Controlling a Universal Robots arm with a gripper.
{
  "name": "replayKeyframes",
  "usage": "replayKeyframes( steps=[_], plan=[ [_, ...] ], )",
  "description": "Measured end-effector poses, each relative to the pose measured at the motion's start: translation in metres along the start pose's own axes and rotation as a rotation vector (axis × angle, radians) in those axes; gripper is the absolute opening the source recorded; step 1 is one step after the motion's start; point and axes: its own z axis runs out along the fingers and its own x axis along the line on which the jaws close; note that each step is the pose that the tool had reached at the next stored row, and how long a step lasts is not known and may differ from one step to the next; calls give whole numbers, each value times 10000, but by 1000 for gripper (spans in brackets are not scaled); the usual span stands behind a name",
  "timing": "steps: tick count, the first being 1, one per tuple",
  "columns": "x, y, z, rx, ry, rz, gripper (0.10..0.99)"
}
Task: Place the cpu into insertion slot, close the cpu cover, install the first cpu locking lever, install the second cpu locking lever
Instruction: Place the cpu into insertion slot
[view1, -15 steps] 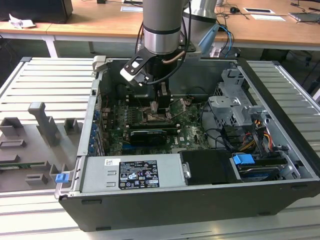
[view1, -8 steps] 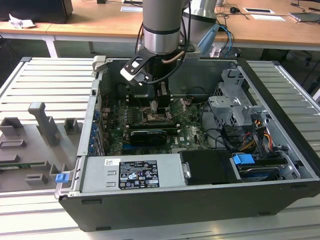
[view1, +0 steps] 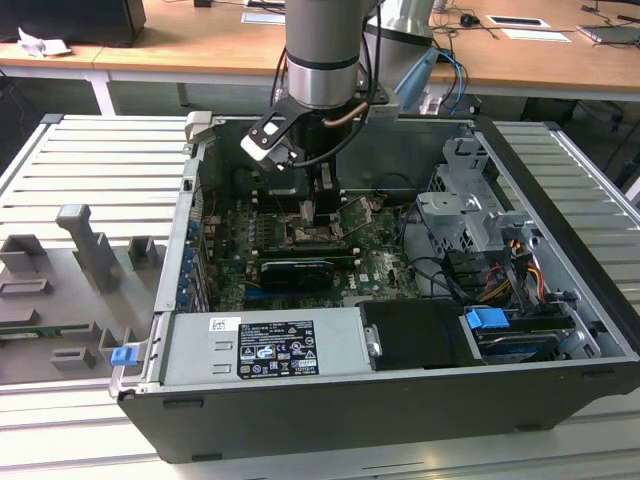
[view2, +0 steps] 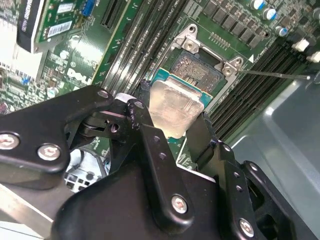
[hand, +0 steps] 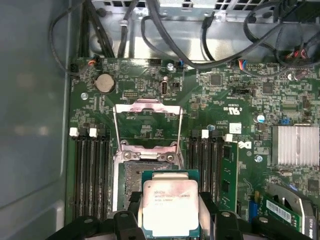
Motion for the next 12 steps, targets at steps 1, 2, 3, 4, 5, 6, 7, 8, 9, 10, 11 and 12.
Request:
replayKeyframes(
  steps=[1, 2, 3, 4, 5, 6, 7, 8, 9, 10, 11, 12],
  plan=[
    [0, 0, 6, -2, -9, 192, 533],
    [0, 0, 10, -2, -16, 333, 533],
    [0, -1, 16, -3, -25, 507, 533],
    [0, -1, 21, -3, -31, 633, 533],
    [0, -1, 25, -4, -37, 751, 533],
    [1, -1, 29, -4, -42, 823, 533],
    [2, -1, 35, -5, -44, 883, 533],
    [3, -2, 38, -4, -46, 895, 533],
    [5, -2, 42, -5, -50, 902, 533],
    [15, -3, 51, -5, -53, 912, 533],
    [25, -3, 56, -6, -56, 915, 533],
    [34, -3, 59, -6, -58, 919, 533]
  ],
)
